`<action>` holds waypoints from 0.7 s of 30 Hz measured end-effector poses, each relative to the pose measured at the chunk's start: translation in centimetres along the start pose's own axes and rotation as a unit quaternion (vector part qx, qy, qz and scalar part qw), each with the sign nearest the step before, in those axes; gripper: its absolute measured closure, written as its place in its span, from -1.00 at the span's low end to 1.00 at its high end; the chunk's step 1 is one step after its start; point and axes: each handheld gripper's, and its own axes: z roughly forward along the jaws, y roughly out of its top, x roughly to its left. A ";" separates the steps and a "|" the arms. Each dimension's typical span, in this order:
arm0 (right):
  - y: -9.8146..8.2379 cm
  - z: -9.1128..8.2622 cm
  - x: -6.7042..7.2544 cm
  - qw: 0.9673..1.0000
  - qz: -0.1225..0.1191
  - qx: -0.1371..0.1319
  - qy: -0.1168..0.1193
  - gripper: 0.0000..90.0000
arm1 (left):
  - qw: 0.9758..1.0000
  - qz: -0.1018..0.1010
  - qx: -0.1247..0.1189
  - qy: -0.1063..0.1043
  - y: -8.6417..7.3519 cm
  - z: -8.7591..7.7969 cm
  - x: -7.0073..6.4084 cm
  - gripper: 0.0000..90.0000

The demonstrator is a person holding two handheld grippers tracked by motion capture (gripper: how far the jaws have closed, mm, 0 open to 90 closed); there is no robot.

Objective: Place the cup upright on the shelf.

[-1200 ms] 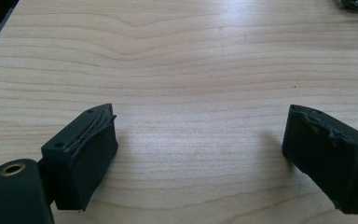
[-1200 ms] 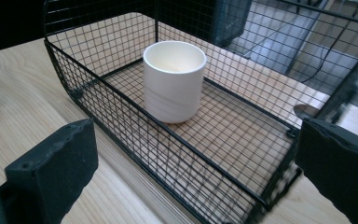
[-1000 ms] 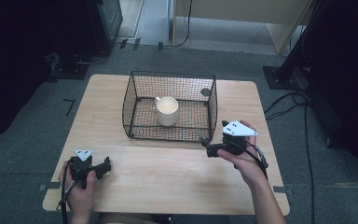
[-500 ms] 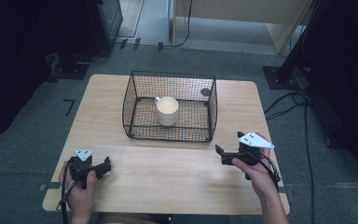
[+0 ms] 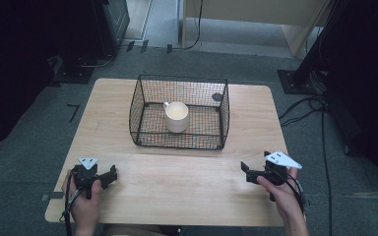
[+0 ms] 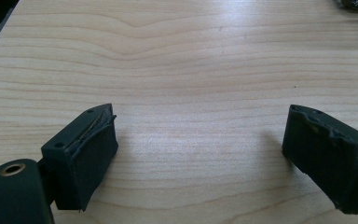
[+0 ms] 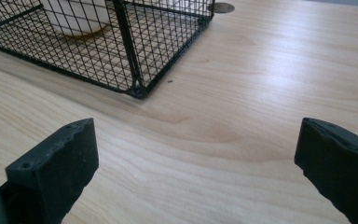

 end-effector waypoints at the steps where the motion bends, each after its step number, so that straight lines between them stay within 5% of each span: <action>1: -0.3 -0.2 -0.2 1.000 0.003 -0.001 0.001 -1.00 | 1.000 0.000 0.000 0.000 0.0 0.0 0.0 -0.78; 21: -4.7 -2.3 -3.3 0.996 0.038 0.047 -0.067 -1.00 | 1.000 0.000 0.000 0.000 0.0 0.0 0.0 -0.78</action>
